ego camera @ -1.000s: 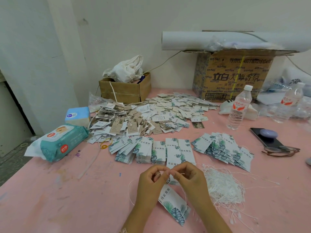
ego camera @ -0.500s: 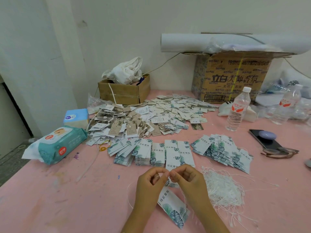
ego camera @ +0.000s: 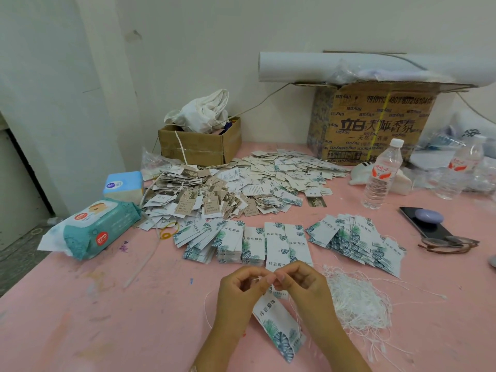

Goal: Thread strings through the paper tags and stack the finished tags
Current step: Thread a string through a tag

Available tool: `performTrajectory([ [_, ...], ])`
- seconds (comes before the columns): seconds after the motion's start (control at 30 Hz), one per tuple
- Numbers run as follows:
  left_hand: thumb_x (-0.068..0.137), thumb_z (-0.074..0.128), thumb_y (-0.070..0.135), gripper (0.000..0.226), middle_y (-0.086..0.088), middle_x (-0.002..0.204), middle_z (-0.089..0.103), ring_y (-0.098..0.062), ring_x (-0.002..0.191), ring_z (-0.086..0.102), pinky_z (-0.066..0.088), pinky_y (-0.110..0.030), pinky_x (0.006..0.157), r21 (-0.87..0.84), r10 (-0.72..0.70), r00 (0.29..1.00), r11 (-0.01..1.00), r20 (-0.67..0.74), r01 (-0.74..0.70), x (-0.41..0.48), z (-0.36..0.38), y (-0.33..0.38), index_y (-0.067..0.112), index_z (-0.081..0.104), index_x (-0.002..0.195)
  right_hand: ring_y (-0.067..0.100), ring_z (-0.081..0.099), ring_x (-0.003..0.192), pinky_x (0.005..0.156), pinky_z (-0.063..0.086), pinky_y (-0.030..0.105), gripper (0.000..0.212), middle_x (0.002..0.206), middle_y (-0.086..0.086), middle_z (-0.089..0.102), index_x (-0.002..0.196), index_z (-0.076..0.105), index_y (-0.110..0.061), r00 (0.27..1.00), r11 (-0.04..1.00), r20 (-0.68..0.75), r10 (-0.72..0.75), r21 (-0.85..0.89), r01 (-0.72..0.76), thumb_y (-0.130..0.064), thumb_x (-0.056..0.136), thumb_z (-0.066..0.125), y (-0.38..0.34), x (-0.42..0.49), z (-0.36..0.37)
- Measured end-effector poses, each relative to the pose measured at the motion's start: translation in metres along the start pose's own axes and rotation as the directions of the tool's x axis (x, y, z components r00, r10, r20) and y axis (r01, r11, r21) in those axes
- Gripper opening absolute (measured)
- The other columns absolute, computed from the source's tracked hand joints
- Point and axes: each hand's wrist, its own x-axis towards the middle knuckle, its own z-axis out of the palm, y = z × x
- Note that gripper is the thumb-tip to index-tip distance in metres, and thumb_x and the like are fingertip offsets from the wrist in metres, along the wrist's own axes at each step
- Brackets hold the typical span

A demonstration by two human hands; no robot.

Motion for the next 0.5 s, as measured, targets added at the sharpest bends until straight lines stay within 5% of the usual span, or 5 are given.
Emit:
performTrajectory([
  [0.5, 0.063, 0.079, 0.035, 0.015, 0.0, 0.069, 0.07, -0.012, 0.06, 0.051, 0.042, -0.02, 0.057, -0.006, -0.031, 0.999, 0.999, 0.026, 0.031, -0.0023, 0.0003, 0.0047, 0.023, 0.075, 0.072, 0.021, 0.064, 0.067, 0.067, 0.054, 0.031, 0.011, 0.072, 0.013, 0.069, 0.073, 0.071, -0.013, 0.999, 1.0, 0.027, 0.019, -0.005, -0.019, -0.022, 0.072, 0.076, 0.0042, -0.0002, -0.0016],
])
